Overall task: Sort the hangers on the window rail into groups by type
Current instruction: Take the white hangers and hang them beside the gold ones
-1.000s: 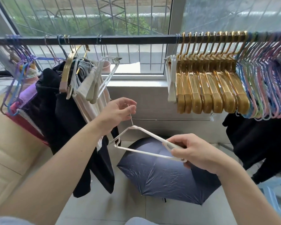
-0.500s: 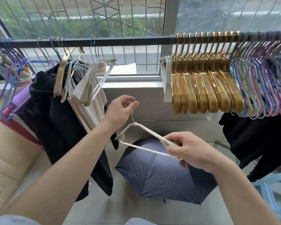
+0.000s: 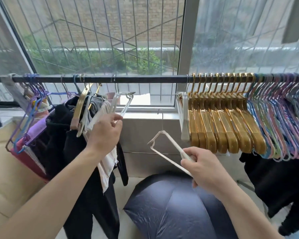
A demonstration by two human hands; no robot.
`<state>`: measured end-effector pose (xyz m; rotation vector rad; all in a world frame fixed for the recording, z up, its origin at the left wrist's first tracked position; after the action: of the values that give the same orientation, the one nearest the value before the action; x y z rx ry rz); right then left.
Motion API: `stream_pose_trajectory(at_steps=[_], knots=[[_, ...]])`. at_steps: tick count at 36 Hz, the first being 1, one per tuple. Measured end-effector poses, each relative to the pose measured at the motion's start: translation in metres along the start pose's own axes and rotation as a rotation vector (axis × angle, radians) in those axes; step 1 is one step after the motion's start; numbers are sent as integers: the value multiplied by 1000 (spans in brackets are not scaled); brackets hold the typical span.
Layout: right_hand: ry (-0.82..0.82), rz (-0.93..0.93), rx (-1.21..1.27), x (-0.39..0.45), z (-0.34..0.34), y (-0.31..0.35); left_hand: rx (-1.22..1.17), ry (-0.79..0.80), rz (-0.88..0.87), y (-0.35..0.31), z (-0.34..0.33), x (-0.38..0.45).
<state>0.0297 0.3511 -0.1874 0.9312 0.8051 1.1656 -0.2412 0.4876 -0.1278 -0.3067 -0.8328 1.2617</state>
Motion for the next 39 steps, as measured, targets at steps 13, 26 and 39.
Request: stream_pose_trajectory(at_steps=[13, 26, 39], knots=[[-297, 113, -174, 90, 48, 113, 313, 75, 57, 7, 35, 45], [-226, -26, -408, 102, 21, 82, 290, 103, 50, 12, 24, 43], [-77, -14, -558, 89, 15, 71, 436, 109, 43, 32, 19, 50]])
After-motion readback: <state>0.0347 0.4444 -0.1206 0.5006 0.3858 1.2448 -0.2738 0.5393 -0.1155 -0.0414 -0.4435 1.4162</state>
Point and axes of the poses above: each hand's wrist, its own x-axis towards the middle knuckle, its own z-axis out of the back of the hand, y = z × x, the point moved 10 cm from there along x, towards the middle knuckle, and after that the axes turned 7 degrees about x, right-handed, at the moved point
